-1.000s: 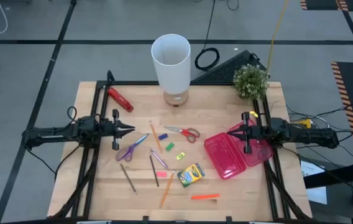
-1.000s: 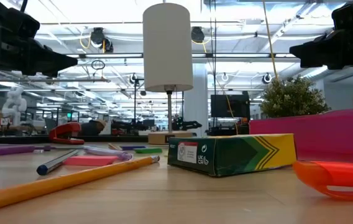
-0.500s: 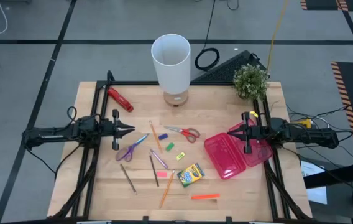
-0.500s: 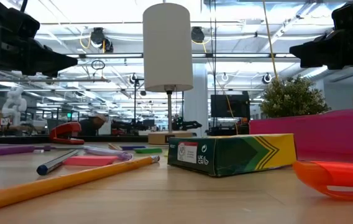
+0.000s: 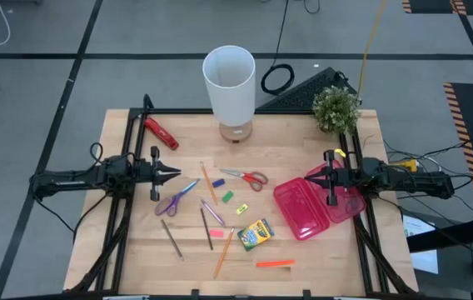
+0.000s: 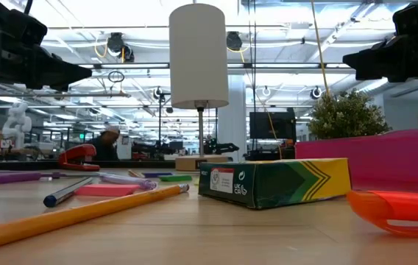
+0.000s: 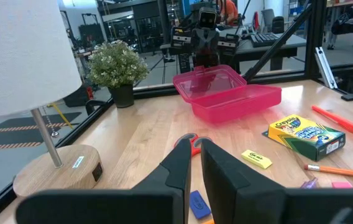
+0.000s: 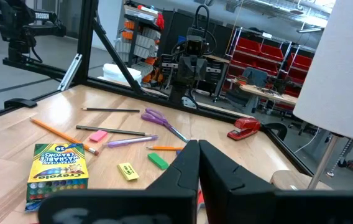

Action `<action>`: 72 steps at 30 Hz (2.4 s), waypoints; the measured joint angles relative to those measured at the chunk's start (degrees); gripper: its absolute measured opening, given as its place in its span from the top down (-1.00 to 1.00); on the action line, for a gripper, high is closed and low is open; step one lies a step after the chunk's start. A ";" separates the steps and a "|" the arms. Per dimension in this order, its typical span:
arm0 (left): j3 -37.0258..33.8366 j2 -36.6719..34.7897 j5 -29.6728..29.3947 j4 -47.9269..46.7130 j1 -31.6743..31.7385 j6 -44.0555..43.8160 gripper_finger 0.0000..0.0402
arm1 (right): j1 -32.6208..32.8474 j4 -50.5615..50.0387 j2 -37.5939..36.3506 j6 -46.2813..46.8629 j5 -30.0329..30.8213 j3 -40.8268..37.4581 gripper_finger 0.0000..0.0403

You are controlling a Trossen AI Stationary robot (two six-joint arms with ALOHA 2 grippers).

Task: Pack school essentials

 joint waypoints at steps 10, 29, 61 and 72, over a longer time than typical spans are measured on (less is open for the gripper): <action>0.00 0.01 0.00 0.01 0.00 0.00 0.79 | 0.01 0.00 0.00 0.00 -0.01 0.01 1.00; 0.02 0.01 0.00 0.00 0.00 0.00 0.79 | 0.00 0.00 -0.01 0.00 -0.01 0.01 1.00; -0.05 0.01 -0.34 1.15 0.00 -0.66 0.79 | 0.00 0.02 -0.02 0.00 -0.02 0.00 1.00; -0.04 0.00 0.08 3.77 -0.20 -12.38 0.83 | 0.02 0.00 0.00 0.00 -0.02 0.02 1.00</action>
